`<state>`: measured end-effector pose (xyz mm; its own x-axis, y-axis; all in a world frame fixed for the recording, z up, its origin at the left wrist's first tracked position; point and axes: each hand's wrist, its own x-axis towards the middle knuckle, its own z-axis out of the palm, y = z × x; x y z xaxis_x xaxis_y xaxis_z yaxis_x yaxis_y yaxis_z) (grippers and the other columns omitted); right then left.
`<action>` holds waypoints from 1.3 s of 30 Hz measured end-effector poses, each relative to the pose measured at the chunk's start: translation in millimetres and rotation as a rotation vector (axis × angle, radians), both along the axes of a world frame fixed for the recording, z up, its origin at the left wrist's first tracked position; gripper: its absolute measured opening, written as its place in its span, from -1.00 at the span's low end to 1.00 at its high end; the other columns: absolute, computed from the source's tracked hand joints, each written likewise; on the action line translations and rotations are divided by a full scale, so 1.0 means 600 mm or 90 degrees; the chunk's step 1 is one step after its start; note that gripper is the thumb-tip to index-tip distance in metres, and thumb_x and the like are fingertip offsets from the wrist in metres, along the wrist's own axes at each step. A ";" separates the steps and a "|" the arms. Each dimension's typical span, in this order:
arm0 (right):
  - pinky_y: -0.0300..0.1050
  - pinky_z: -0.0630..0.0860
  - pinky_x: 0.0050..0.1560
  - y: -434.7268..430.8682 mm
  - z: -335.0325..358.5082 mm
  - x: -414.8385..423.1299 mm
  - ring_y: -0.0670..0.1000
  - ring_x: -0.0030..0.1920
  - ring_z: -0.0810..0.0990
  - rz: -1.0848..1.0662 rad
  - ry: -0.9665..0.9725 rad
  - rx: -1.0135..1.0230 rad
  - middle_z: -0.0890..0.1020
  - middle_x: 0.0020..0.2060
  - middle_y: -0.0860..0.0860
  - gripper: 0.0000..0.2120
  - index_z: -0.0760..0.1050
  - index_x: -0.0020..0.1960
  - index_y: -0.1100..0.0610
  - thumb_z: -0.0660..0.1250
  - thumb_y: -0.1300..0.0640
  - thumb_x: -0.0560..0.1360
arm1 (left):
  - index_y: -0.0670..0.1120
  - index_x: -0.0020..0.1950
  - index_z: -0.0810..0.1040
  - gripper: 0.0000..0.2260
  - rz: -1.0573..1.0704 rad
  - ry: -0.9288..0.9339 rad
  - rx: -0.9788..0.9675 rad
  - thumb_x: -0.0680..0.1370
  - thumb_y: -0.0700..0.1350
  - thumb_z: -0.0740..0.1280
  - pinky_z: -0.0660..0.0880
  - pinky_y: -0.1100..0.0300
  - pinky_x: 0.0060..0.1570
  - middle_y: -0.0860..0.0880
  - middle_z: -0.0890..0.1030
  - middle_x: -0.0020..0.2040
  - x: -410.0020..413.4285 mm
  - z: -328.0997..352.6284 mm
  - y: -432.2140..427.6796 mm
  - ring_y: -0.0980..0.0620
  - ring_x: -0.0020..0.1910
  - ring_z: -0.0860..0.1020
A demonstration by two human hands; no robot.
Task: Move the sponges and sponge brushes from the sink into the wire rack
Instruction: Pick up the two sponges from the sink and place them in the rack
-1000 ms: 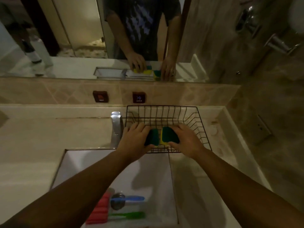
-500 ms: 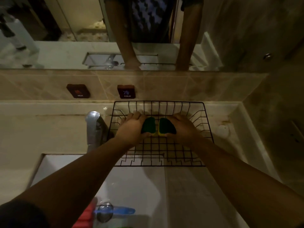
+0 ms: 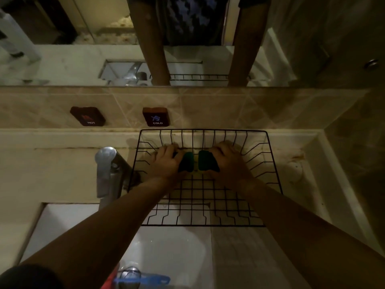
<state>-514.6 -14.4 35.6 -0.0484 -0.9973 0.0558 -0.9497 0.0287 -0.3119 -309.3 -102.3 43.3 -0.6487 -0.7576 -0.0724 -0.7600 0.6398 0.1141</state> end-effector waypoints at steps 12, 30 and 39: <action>0.15 0.46 0.17 -0.001 0.003 0.002 0.22 0.21 0.46 0.022 0.060 -0.039 0.55 0.18 0.14 -0.40 0.50 0.31 0.21 0.51 -0.05 0.37 | -0.01 0.51 0.27 -0.35 0.013 -0.004 -0.010 0.49 0.12 0.39 0.33 -0.17 0.33 -0.20 0.31 0.45 -0.002 -0.005 -0.003 -0.23 0.39 0.28; 0.03 0.49 0.19 0.035 0.066 0.056 0.14 0.25 0.43 -0.040 -0.023 0.133 0.43 0.29 0.11 -0.43 0.41 0.38 0.13 0.39 -0.13 0.47 | -0.01 0.40 0.37 -0.51 0.001 0.045 0.092 0.51 0.08 0.37 0.38 -0.10 0.36 -0.09 0.40 0.39 0.042 0.081 0.051 -0.11 0.39 0.31; -0.10 0.44 -0.23 0.125 0.157 0.181 0.06 -0.10 0.54 -0.078 -0.083 0.084 0.51 -0.10 0.03 -0.88 0.52 -0.01 0.09 0.32 0.05 0.54 | -0.04 0.31 0.44 -0.61 -0.036 0.156 0.113 0.52 0.02 0.39 0.54 0.10 0.08 -0.08 0.55 0.20 0.148 0.156 0.130 -0.05 0.14 0.53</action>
